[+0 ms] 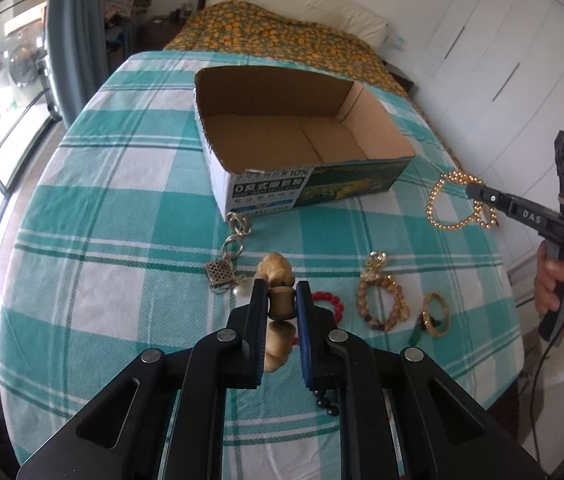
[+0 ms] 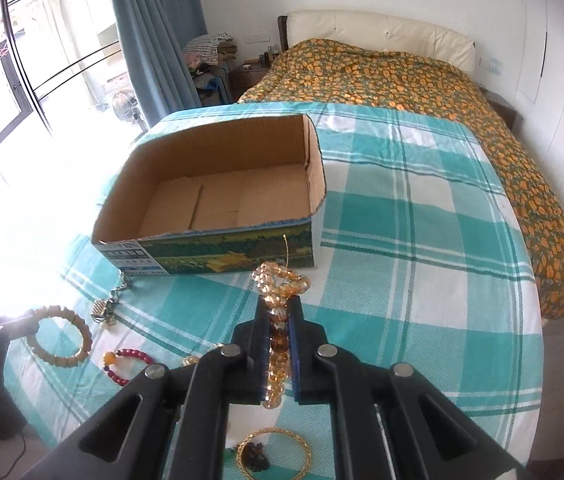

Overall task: Organize jewelry
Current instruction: 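Carry both items over the box and open both tools to drop them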

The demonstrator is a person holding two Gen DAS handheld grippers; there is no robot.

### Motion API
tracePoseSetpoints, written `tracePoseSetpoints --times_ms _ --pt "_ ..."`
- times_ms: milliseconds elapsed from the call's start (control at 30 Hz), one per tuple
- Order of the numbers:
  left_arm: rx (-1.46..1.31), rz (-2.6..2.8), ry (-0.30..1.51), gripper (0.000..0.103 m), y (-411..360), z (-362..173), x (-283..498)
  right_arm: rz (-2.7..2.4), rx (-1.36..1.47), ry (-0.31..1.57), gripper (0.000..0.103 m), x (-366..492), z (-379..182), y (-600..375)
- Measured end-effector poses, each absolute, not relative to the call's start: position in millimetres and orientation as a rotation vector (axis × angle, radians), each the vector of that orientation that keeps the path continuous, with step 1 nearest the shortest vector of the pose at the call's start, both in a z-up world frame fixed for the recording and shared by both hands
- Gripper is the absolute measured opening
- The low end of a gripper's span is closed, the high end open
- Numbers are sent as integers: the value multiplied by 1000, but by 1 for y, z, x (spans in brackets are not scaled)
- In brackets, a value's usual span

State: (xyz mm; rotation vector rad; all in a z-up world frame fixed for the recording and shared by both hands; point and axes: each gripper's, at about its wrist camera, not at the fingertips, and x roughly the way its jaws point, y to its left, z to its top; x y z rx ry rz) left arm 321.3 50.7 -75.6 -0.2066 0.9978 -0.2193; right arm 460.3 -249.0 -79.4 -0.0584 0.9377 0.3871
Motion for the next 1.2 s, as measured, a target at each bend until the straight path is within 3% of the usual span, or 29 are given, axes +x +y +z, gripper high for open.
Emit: tracePoseSetpoints --times_ms 200,367,800,1200 --pt "-166 -235 901 12 44 -9 354 445 -82 889 8 483 -47 -212" --pt "-133 -199 844 12 32 12 397 458 -83 871 8 519 -50 -182" --pt "-147 -120 985 12 25 -75 480 385 -81 1058 8 582 -146 -172" --pt "-92 -98 1030 12 15 -105 489 358 -100 1119 8 546 -147 -186"
